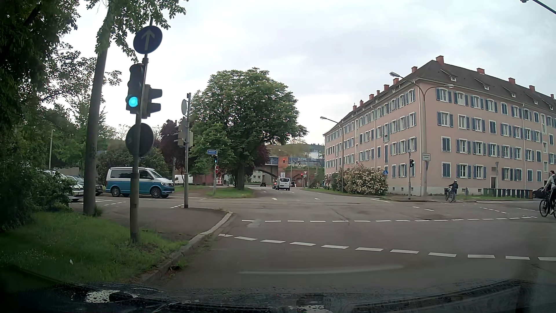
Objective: Follow the waypoints while adhering to traffic rules and regulations
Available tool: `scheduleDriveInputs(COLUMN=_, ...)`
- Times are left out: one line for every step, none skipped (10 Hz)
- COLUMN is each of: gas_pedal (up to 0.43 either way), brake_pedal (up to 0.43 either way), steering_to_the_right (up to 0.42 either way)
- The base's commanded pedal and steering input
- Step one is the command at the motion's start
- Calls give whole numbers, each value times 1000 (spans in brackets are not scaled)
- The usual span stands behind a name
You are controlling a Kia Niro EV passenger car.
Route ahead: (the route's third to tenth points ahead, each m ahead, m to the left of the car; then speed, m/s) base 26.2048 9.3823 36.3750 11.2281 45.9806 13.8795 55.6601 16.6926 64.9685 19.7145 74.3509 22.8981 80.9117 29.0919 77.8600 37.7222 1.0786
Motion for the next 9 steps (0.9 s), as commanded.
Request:
scheduleDriveInputs(gas_pedal=378, brake_pedal=0, steering_to_the_right=3)
scheduleDriveInputs(gas_pedal=378, brake_pedal=0, steering_to_the_right=3)
scheduleDriveInputs(gas_pedal=378, brake_pedal=0, steering_to_the_right=3)
scheduleDriveInputs(gas_pedal=378, brake_pedal=0, steering_to_the_right=3)
scheduleDriveInputs(gas_pedal=378, brake_pedal=0, steering_to_the_right=3)
scheduleDriveInputs(gas_pedal=378, brake_pedal=0, steering_to_the_right=3)
scheduleDriveInputs(gas_pedal=378, brake_pedal=0, steering_to_the_right=3)
scheduleDriveInputs(gas_pedal=378, brake_pedal=0, steering_to_the_right=3)
scheduleDriveInputs(gas_pedal=378, brake_pedal=0, steering_to_the_right=1)
